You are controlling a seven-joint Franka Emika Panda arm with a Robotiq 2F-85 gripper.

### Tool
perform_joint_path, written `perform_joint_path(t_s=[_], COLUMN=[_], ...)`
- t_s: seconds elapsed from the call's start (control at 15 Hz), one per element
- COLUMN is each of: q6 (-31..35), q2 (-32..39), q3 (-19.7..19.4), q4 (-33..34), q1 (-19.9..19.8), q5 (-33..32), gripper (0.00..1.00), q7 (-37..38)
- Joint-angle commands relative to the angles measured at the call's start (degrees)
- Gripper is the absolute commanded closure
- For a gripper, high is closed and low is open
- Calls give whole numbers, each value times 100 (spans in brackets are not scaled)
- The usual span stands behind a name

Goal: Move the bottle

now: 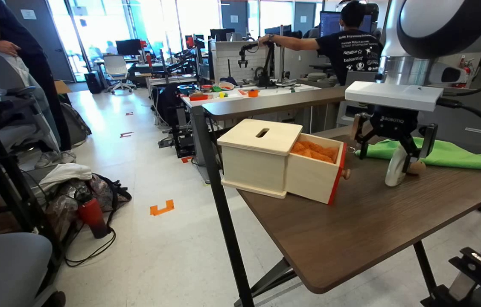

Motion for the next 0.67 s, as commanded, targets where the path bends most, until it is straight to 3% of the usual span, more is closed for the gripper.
perform_joint_path(t_s=[0.0, 0.47, 0.6], q6=[-299, -333, -355], q2=[14, -139, -255], q3=[-253, -485, -514], q4=[100, -31, -78], q1=[197, 291, 311], q5=[109, 4, 6], gripper=[38, 92, 92], q7=[-177, -202, -214])
